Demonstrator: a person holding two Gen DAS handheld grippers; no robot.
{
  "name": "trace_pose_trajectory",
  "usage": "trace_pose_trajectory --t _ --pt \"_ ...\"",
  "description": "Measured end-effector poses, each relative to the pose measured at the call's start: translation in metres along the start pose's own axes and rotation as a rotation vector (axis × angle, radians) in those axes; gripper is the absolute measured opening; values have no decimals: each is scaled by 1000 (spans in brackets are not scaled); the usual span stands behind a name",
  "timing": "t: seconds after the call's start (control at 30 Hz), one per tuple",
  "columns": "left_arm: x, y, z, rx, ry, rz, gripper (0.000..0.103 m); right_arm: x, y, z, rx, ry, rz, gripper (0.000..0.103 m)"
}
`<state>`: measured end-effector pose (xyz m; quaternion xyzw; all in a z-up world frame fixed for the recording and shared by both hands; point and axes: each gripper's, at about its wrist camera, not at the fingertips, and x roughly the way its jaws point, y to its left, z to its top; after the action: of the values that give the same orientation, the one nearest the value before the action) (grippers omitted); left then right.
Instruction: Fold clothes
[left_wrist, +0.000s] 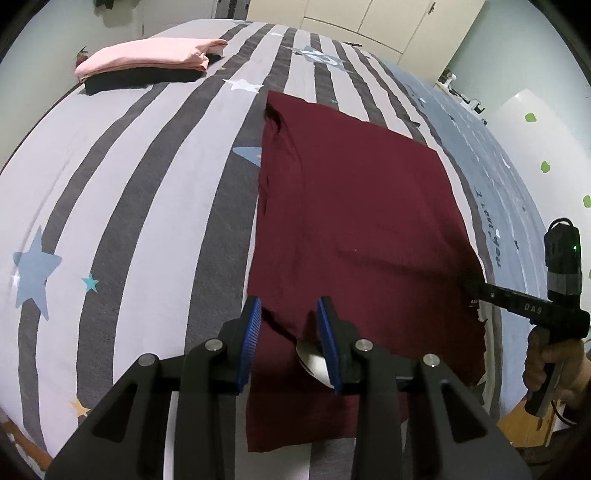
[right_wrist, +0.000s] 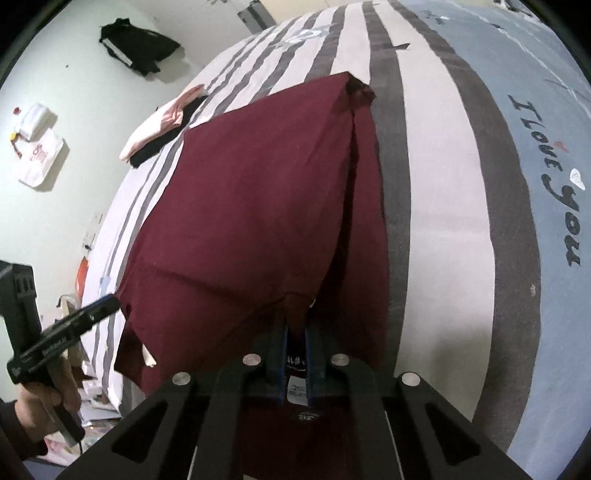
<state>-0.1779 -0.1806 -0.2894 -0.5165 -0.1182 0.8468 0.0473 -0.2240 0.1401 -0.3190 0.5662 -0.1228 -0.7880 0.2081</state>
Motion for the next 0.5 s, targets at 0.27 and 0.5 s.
trace_pose_trajectory --t 0.27,0.5 --pt "6 4 20 10 -40 43 28 0 -11 6 12 37 -27 14" --pt "21 -20 68 96 -149 36 28 -29 -1 24 -61 -91 -155 25"
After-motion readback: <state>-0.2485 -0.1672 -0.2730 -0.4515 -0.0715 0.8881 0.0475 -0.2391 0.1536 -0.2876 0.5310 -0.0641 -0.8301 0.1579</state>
